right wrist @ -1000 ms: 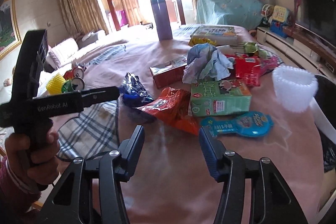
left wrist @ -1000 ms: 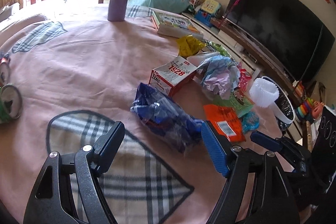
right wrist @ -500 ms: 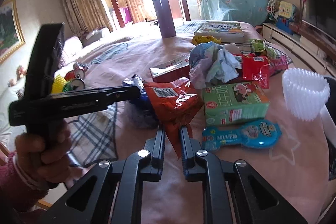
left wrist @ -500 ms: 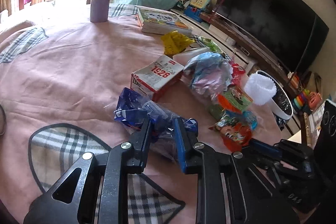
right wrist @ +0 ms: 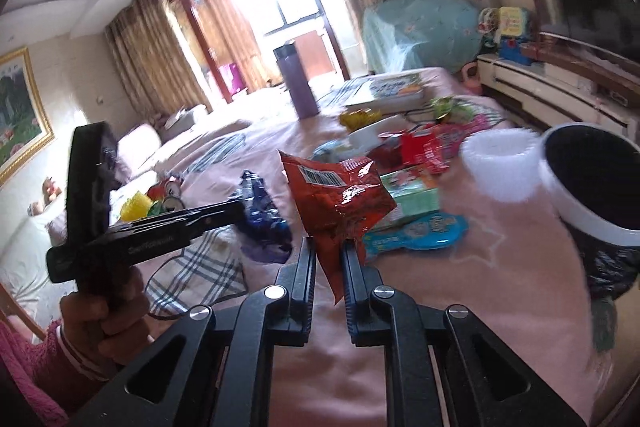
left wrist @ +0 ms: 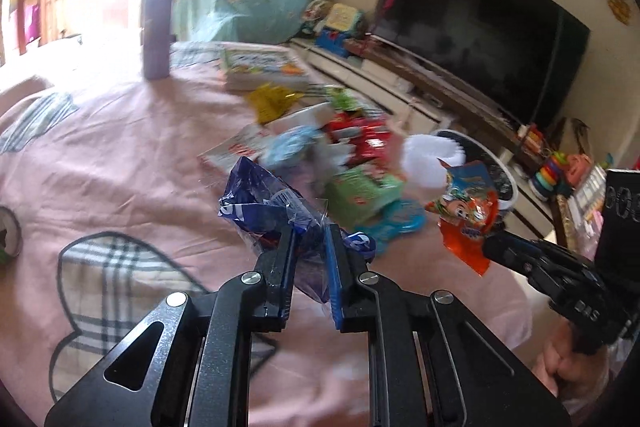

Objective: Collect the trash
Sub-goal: 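Carry both items over the trash bin and open both tools to drop them, then move both open tools back toward the trash on the table, then grasp the crumpled light-blue tissue with the left tool while the right tool grasps the white mesh cup, then carry the tissue and mesh cup with both tools over the trash bin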

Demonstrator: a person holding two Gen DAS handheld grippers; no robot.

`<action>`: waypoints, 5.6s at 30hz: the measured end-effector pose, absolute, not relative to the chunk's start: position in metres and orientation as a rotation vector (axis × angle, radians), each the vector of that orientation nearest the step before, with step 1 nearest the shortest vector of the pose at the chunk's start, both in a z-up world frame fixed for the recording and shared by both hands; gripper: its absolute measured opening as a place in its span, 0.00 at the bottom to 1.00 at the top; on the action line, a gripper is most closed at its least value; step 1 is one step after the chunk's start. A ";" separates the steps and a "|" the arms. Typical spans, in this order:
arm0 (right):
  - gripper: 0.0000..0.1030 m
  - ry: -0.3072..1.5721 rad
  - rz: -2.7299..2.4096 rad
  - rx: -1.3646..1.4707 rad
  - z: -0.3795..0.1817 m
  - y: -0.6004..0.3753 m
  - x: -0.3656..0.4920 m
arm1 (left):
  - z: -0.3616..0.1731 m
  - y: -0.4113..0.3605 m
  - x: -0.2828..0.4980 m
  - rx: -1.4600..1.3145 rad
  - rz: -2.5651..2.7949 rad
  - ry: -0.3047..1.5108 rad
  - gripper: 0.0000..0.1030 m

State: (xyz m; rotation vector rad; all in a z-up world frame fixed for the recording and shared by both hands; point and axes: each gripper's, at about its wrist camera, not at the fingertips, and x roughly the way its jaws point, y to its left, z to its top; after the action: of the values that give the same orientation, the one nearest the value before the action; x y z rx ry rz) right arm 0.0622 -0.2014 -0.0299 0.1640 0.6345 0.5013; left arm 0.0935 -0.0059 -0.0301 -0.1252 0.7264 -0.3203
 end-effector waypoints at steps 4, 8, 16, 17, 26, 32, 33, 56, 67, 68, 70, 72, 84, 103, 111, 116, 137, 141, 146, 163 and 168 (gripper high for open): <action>0.12 0.622 0.438 0.189 -0.029 -0.226 0.059 | -0.020 -0.034 0.091 -0.095 -0.389 0.708 0.13; 0.12 0.613 0.373 0.220 -0.029 -0.256 0.057 | -0.011 -0.064 0.092 -0.067 -0.458 0.692 0.13; 0.12 0.594 0.260 0.283 -0.024 -0.315 0.066 | 0.000 -0.124 0.108 0.000 -0.569 0.674 0.13; 0.12 0.595 0.251 0.288 -0.024 -0.320 0.068 | 0.001 -0.131 0.111 0.005 -0.579 0.676 0.13; 0.12 0.621 0.190 0.346 -0.024 -0.374 0.095 | 0.010 -0.197 0.141 0.067 -0.693 0.670 0.13; 0.12 0.658 0.170 0.385 -0.029 -0.404 0.118 | 0.010 -0.235 0.169 0.083 -0.739 0.693 0.13; 0.12 0.664 0.169 0.390 -0.030 -0.408 0.122 | 0.009 -0.239 0.175 0.083 -0.744 0.699 0.13; 0.45 0.720 0.134 0.483 -0.044 -0.453 0.154 | -0.023 -0.271 0.221 0.080 -0.735 0.817 0.53; 0.94 0.637 0.130 0.510 -0.033 -0.418 0.125 | -0.015 -0.209 0.171 0.038 -0.624 0.729 0.80; 0.94 0.634 0.129 0.511 -0.033 -0.415 0.123 | -0.015 -0.203 0.166 0.038 -0.611 0.724 0.80; 0.95 0.627 0.133 0.513 -0.033 -0.403 0.116 | -0.017 -0.190 0.157 0.031 -0.591 0.718 0.81; 0.95 0.625 0.138 0.514 -0.034 -0.393 0.111 | -0.019 -0.176 0.149 0.016 -0.573 0.720 0.81; 0.96 0.640 0.174 0.470 -0.042 -0.329 0.096 | -0.042 -0.091 0.118 -0.063 -0.431 0.744 0.81; 0.96 0.667 0.218 0.283 -0.050 -0.263 0.103 | -0.059 -0.016 0.121 -0.118 -0.256 0.774 0.81; 0.96 0.648 0.204 0.216 -0.047 -0.260 0.117 | -0.062 -0.014 0.139 -0.132 -0.254 0.799 0.80; 0.96 0.639 0.196 0.180 -0.047 -0.259 0.127 | -0.061 -0.016 0.156 -0.118 -0.229 0.797 0.79; 0.21 0.681 0.184 0.136 -0.058 -0.265 0.180 | -0.080 -0.025 0.198 -0.122 -0.231 0.831 0.07; 0.21 0.658 0.192 0.166 -0.050 -0.267 0.168 | -0.068 -0.023 0.185 -0.113 -0.229 0.800 0.07; 0.21 0.638 0.206 0.214 -0.041 -0.274 0.152 | -0.052 -0.028 0.170 -0.109 -0.255 0.769 0.07; 0.21 0.575 0.117 0.289 -0.022 -0.328 0.105 | -0.027 -0.118 0.148 -0.005 -0.440 0.737 0.07; 0.21 0.564 0.087 0.304 -0.020 -0.342 0.097 | -0.028 -0.143 0.148 0.031 -0.468 0.744 0.07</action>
State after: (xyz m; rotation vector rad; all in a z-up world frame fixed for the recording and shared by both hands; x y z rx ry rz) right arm 0.0966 -0.3423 -0.0203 0.3040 0.5642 0.0869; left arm 0.1478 -0.1428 -0.0283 0.0306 0.7438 -0.4684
